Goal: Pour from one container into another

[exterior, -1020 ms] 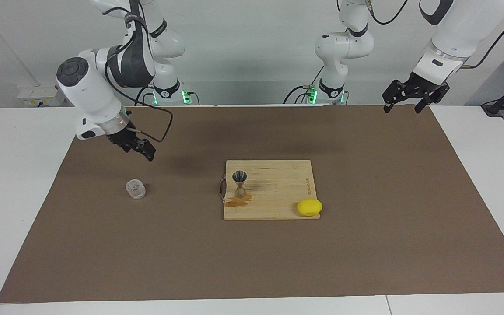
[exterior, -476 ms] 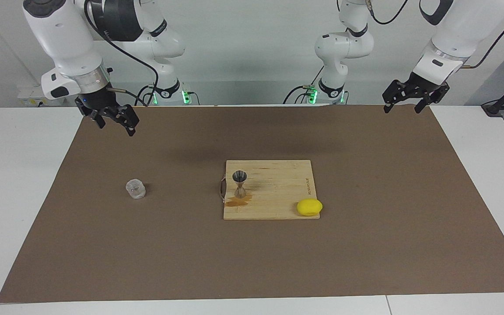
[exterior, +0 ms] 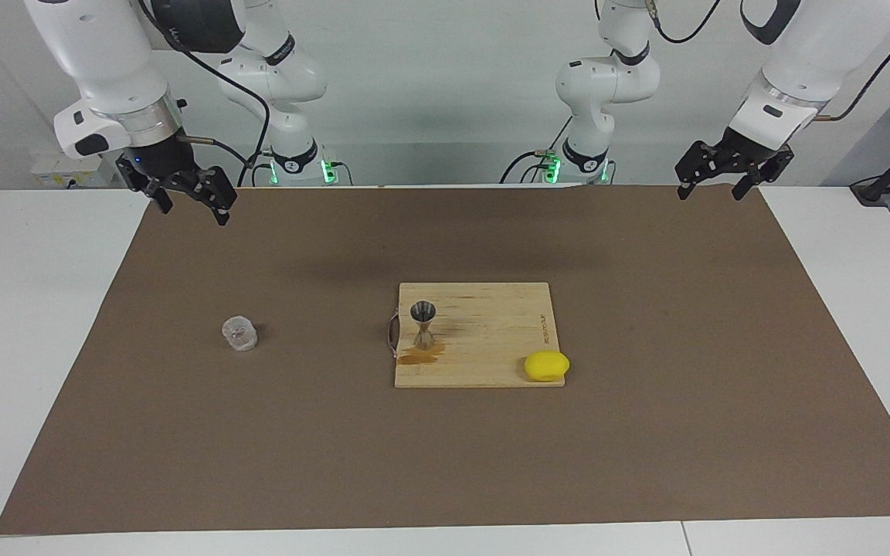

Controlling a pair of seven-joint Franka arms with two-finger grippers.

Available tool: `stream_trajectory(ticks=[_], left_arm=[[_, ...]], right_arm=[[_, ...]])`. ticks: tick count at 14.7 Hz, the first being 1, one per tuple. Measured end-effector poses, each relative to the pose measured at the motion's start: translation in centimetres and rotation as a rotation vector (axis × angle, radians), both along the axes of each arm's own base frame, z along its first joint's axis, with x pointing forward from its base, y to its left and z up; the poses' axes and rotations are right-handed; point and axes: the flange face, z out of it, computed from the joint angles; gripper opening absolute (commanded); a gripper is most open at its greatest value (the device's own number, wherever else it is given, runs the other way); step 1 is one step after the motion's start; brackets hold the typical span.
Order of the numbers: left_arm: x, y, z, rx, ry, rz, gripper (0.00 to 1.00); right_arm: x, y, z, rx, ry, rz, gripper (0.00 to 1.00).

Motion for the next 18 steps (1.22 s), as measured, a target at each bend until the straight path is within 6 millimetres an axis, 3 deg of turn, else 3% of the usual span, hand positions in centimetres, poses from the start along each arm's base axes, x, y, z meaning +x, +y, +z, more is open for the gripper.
stream_trajectory(ticks=[18], left_arm=[[0.00, 0.00, 0.00, 0.000, 0.000, 0.000, 1.00]], right_arm=[[-0.24, 0.44, -1.09, 0.015, 0.037, 0.091, 1.00]])
